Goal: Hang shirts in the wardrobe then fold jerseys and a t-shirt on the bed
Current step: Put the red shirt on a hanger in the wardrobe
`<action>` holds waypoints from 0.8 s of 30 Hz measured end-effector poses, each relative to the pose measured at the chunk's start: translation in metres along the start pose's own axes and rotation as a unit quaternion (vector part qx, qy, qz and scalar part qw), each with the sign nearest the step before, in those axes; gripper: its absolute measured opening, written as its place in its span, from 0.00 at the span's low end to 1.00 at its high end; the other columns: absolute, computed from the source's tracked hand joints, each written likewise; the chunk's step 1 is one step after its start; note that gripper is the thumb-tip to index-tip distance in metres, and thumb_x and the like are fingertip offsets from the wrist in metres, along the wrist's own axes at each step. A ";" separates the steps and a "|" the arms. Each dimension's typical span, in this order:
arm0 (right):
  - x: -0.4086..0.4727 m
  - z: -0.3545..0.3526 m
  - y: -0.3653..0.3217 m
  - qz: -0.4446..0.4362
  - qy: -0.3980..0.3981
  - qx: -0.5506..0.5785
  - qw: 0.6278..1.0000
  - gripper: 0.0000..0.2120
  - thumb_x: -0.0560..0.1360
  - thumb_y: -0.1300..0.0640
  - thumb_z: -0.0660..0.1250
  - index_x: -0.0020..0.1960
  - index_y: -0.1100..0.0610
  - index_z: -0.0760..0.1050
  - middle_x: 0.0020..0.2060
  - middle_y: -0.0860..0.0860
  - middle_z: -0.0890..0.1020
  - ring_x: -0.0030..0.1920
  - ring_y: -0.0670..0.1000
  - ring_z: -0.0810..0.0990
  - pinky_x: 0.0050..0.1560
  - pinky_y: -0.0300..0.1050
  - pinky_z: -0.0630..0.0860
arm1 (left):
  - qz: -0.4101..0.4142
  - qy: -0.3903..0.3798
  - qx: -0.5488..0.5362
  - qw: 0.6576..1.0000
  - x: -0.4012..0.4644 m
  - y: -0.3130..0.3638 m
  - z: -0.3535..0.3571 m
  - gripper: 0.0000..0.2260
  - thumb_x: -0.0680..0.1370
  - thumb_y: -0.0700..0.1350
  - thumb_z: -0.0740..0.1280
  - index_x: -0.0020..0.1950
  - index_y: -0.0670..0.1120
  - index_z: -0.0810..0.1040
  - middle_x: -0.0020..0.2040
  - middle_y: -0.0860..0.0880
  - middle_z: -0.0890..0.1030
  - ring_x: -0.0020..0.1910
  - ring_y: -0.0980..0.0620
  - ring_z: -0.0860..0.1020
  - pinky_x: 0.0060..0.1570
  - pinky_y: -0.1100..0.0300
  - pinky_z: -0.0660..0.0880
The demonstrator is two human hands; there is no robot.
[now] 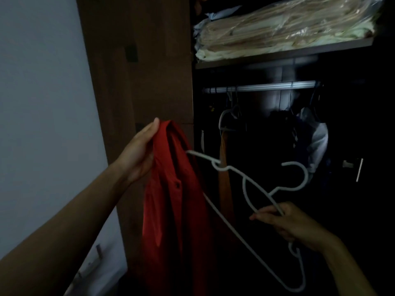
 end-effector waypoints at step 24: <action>0.017 0.073 -0.055 -0.107 -0.053 -0.090 0.989 0.09 0.74 0.48 0.72 0.48 0.51 0.87 0.41 0.47 0.88 0.45 0.44 0.85 0.48 0.37 0.78 | 0.065 0.049 0.128 0.988 -0.029 0.043 0.002 0.14 0.80 0.50 0.68 0.54 0.39 0.83 0.44 0.44 0.82 0.40 0.53 0.82 0.44 0.61 0.82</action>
Point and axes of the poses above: each hand's wrist, its own x-axis towards the middle knuckle, its own z-axis out of the palm, y = z × x, the point moved 5 cm from there along x, towards the middle knuckle
